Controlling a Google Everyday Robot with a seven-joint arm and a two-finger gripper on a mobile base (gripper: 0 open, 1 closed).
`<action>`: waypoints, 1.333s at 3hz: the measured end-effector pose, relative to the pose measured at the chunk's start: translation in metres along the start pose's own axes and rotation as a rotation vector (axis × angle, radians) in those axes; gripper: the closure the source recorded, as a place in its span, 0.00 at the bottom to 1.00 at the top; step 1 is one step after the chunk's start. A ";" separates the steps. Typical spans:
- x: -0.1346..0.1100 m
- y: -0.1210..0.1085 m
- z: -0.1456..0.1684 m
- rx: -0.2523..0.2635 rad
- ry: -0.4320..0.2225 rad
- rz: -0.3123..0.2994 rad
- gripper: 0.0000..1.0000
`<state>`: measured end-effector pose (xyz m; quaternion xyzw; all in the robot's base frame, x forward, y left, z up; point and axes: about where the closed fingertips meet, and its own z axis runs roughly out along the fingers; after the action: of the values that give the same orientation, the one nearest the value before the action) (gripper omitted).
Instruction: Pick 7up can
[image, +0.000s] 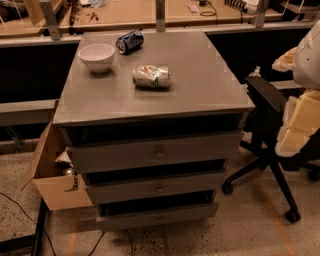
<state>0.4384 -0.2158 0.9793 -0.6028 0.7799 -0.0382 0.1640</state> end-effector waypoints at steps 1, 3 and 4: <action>0.000 0.000 0.000 0.000 0.000 0.000 0.00; -0.022 -0.046 0.013 0.052 -0.168 0.006 0.00; -0.049 -0.081 0.025 0.083 -0.310 -0.001 0.00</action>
Offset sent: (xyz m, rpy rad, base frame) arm 0.0420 0.0067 -0.0003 0.1453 -0.0602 0.0004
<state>0.5318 -0.1875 0.9870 -0.5945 0.7428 0.0231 0.3070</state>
